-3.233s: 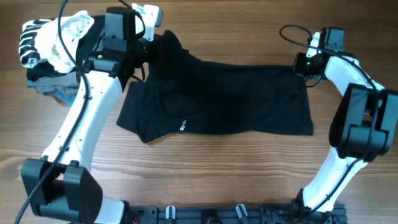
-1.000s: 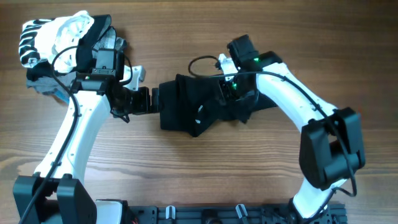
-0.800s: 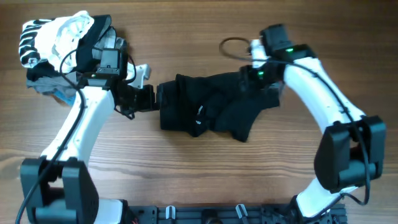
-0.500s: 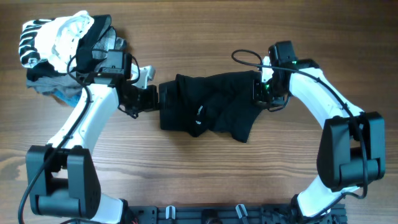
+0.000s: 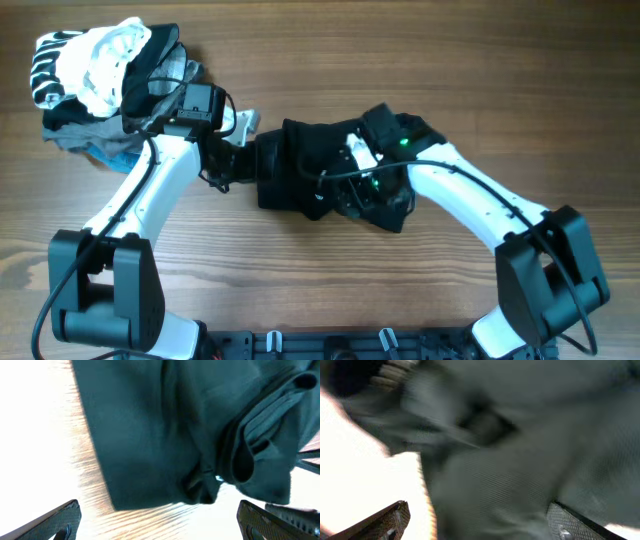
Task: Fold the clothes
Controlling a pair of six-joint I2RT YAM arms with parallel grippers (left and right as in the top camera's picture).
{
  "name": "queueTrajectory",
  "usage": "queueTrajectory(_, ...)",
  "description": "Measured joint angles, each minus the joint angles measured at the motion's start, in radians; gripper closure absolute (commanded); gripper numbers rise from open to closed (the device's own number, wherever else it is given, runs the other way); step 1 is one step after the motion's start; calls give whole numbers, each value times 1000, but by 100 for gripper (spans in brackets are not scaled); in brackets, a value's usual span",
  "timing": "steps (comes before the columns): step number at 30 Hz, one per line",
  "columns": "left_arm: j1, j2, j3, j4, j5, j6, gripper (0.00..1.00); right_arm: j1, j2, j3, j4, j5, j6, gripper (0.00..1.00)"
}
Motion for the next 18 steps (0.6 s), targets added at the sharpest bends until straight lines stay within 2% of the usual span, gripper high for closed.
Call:
queueTrajectory(1, 0, 0, 0, -20, -19, 0, 0, 0, 0, -13, 2, 33, 62, 77)
queueTrajectory(2, 0, 0, 0, -42, -38, 1, 0, -2, 0, -36, 23, 84, 167, 96)
queueTrajectory(3, 0, 0, 0, -54, -49, 1, 0, -2, 0, -45, 66, 108, 233, 96)
queueTrajectory(7, 0, 0, -1, -70, -66, 12, 0, -24, 0, -16, 110, 116, 317, 96)
queueTrajectory(12, 0, 0, -1, -59, -71, 16, 0, -68, 1, 273, 90, 100, 255, 96)
queueTrajectory(15, 0, 0, -1, -46, -71, 16, 0, -68, -1, 309, 139, 48, 232, 96)
queueTrajectory(16, 0, 0, -1, -40, -71, 19, 0, -68, -1, 309, 146, 32, 232, 81)
queueTrajectory(17, 0, 0, -1, -39, -71, 19, 0, -68, 3, 309, 146, 29, 233, 47)
queueTrajectory(18, 0, 0, -1, -37, -71, 19, 0, -68, 8, 309, 146, 27, 234, 26)
